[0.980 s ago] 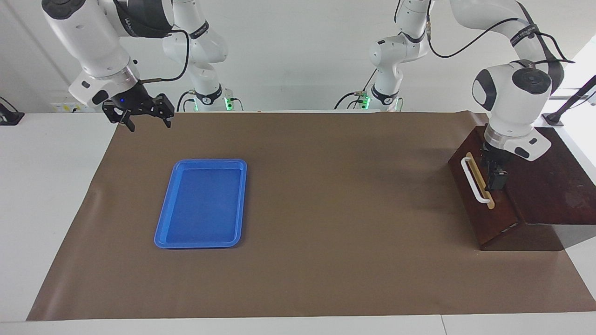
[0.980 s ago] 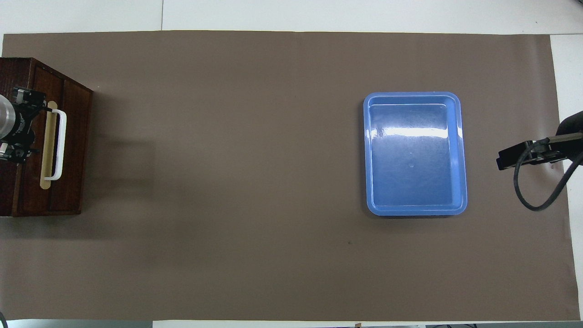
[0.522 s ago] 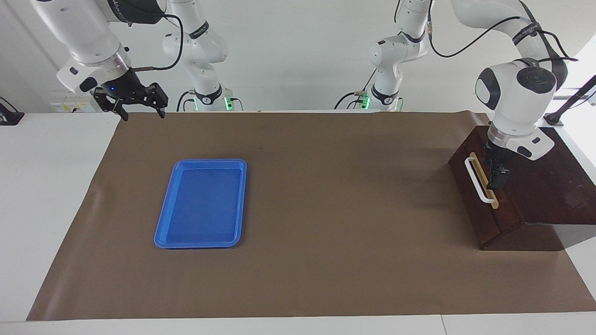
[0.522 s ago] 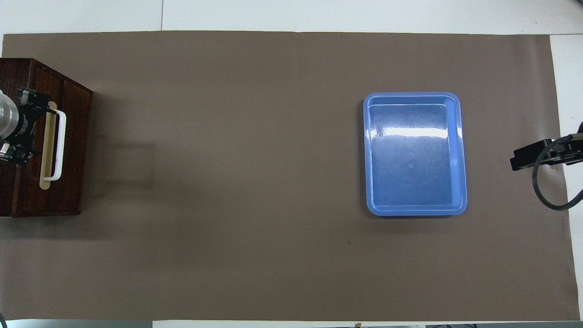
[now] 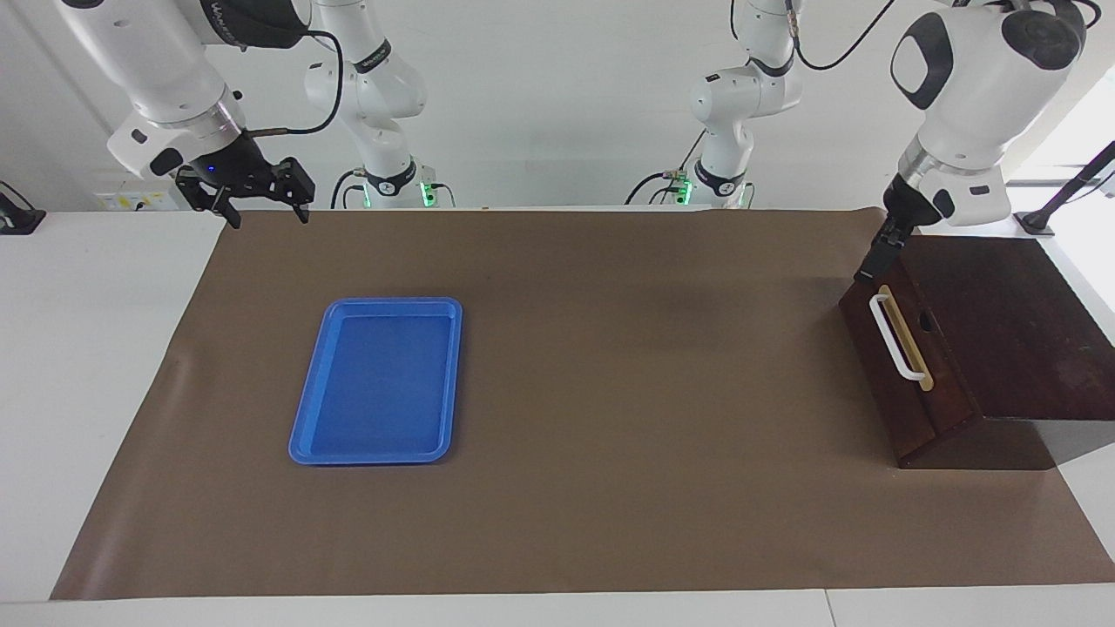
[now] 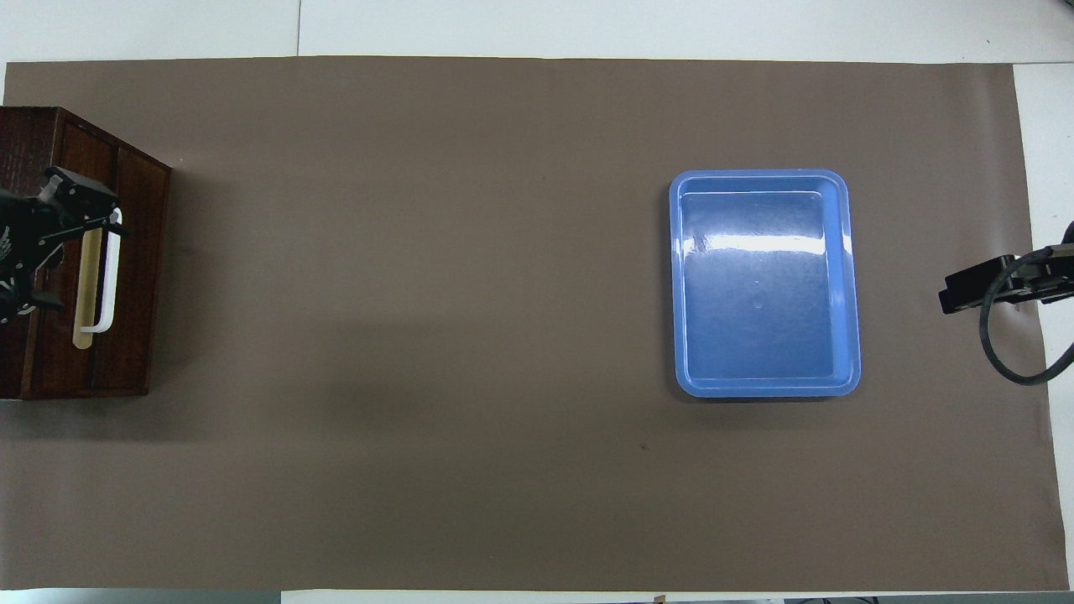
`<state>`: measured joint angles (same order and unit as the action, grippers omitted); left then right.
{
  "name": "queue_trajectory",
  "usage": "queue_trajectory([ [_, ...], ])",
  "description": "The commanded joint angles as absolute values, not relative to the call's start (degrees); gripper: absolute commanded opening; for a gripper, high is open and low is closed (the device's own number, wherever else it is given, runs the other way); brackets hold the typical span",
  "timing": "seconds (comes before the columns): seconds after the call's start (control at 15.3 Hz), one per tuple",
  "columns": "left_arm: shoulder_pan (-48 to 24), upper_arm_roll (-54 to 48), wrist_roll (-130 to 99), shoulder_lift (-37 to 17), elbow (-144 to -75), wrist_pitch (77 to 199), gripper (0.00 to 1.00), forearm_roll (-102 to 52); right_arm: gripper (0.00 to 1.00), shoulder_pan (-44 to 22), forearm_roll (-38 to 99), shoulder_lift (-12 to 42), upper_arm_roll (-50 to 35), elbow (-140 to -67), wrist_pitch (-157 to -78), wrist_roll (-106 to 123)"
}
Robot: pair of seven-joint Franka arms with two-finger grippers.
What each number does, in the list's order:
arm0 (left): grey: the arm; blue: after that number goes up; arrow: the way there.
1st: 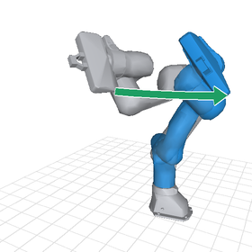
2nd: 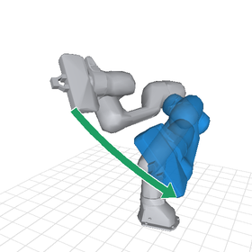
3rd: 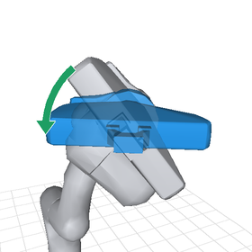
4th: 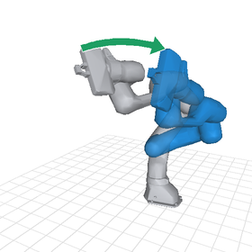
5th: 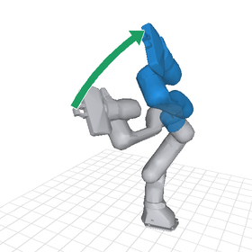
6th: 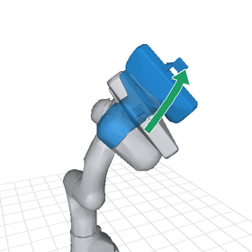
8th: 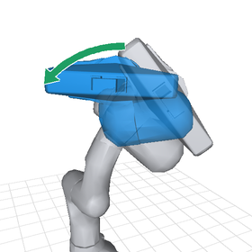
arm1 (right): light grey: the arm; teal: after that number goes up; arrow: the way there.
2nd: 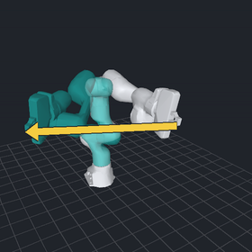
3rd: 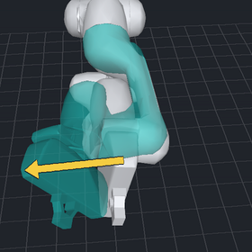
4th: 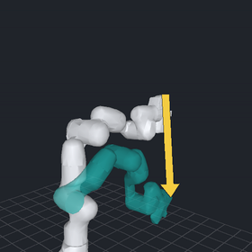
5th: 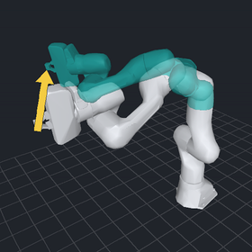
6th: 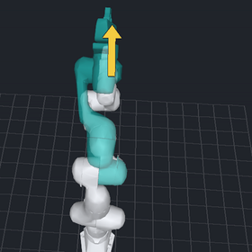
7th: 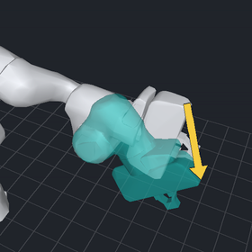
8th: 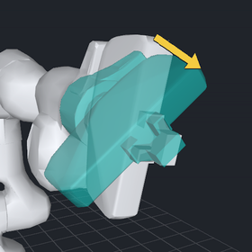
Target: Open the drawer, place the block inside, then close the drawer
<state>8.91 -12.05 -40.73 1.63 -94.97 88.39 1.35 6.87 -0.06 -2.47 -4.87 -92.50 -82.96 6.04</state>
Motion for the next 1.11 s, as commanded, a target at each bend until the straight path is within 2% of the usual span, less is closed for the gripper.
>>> queue_trajectory([
  [0.0, 8.53, -13.79, -29.57, 2.19, -93.87, 82.28, 1.0, 0.44, 1.0, 8.96, -1.23, -2.11, -6.15, -91.67, -82.18, 6.15],
  [0.33, 4.5, -9.95, -12.78, 1.41, -93.87, 82.62, 1.0, -0.08, 1.0, 8.79, -1.23, -2.11, -6.06, -91.67, -82.18, 6.15],
  [0.52, 0.72, -5.63, -11.34, -1.67, -87.38, 79.99, 1.0, -1.93, 1.0, 8.35, -1.23, -2.28, -6.06, -91.67, -82.18, 6.15],
  [1.04, -0.53, -5.27, -11.25, -0.97, -87.71, 79.45, 1.0, -2.02, 1.0, 8.26, -1.23, -2.29, -6.06, -91.76, -82.18, 6.07],
])
